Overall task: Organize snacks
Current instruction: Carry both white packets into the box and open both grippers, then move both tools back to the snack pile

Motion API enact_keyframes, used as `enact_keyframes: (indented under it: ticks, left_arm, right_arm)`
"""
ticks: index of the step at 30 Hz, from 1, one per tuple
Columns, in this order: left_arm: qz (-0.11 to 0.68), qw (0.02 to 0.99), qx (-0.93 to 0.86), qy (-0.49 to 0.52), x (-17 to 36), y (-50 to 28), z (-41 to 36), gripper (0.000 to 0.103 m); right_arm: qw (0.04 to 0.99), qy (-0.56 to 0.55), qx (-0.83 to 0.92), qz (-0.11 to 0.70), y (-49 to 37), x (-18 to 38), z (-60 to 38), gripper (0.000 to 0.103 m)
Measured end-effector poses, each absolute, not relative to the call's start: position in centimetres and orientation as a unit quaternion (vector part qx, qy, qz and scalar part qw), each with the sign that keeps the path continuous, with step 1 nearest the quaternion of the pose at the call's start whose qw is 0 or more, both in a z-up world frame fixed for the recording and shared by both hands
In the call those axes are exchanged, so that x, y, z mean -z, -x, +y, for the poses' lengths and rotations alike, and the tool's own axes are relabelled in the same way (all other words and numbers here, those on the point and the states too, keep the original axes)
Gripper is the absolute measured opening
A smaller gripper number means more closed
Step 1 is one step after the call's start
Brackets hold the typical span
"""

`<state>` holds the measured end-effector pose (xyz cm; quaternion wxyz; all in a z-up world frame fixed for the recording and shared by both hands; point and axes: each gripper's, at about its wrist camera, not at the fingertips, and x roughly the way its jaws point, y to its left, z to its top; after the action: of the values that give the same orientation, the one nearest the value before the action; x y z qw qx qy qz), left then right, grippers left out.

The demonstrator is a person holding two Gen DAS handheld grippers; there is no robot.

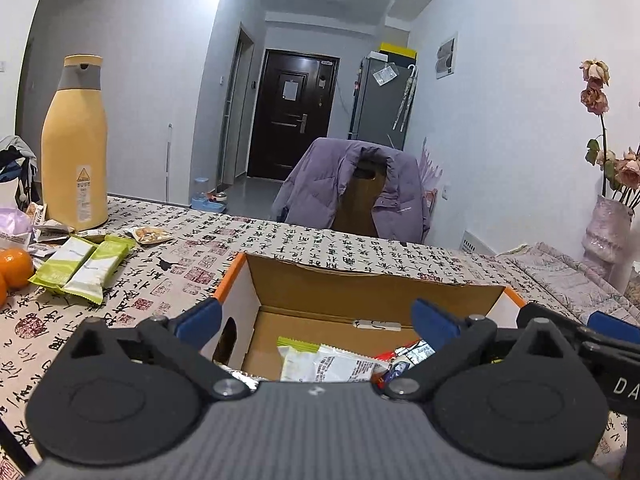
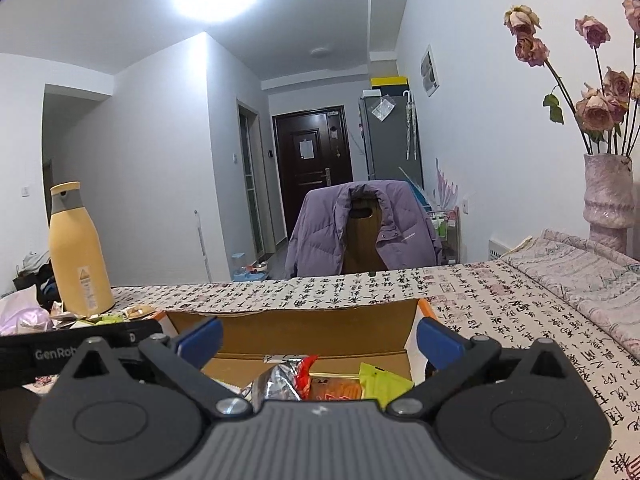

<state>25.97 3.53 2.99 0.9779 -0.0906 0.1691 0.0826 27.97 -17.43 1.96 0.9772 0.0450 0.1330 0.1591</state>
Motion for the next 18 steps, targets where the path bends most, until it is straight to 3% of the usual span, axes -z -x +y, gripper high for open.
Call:
enact_keyframes:
  ticks: [18]
  left_arm:
    - [0.164,0.979,-0.081,0.096,-3.9,-25.4,3.6,0.103]
  right_arm:
    - [0.977,-0.032,-0.156,0.143,-27.4,-4.0,-17.5,0.103]
